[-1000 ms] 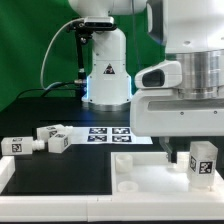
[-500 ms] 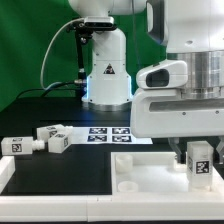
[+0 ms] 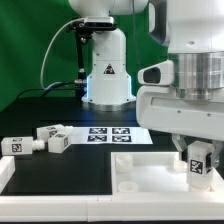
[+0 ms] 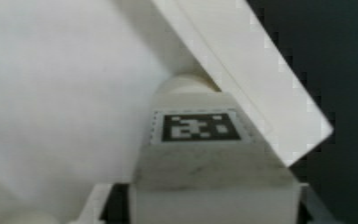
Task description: Assemble one leg
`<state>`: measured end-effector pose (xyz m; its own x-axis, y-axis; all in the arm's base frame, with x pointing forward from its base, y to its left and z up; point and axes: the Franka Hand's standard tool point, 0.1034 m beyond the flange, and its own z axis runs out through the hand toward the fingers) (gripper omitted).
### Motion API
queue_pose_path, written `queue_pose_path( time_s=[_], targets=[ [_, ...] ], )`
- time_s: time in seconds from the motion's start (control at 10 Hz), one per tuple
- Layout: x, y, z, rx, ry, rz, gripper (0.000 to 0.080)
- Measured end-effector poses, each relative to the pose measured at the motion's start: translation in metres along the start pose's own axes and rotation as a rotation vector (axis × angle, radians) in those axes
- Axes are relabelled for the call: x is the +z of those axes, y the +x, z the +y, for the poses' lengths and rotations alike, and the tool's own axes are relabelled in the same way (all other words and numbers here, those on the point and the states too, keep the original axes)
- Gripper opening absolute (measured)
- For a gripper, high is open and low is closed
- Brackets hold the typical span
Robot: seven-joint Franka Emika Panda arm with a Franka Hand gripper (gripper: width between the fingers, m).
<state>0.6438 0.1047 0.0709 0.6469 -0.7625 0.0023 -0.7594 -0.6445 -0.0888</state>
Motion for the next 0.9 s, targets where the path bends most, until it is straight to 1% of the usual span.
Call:
queue_pose_path(
  time_s=[0.1, 0.3, 0.5, 0.6, 0.7, 0.8, 0.9],
  targets=[
    [0.0002, 0.0, 0.0012, 0.18, -0.001, 0.003, 0.0284],
    [0.0008, 0.0029, 0.0044, 0.486, 0.018, -0.03, 0.0284],
    [0.0009, 0.0019, 0.0049, 0.668, 0.015, -0.042, 0.0284],
    [0.001, 0.0021, 0.005, 0.639, 0.015, -0.042, 0.0284],
    [0.0013, 0.0016, 0.0048, 0.588, 0.016, -0.041, 0.0438],
    [0.0013, 0.0004, 0.0039, 0.415, 0.019, -0.039, 0.0438],
    [0.0015, -0.0032, 0.0024, 0.192, 0.023, -0.043, 0.0567]
  ],
)
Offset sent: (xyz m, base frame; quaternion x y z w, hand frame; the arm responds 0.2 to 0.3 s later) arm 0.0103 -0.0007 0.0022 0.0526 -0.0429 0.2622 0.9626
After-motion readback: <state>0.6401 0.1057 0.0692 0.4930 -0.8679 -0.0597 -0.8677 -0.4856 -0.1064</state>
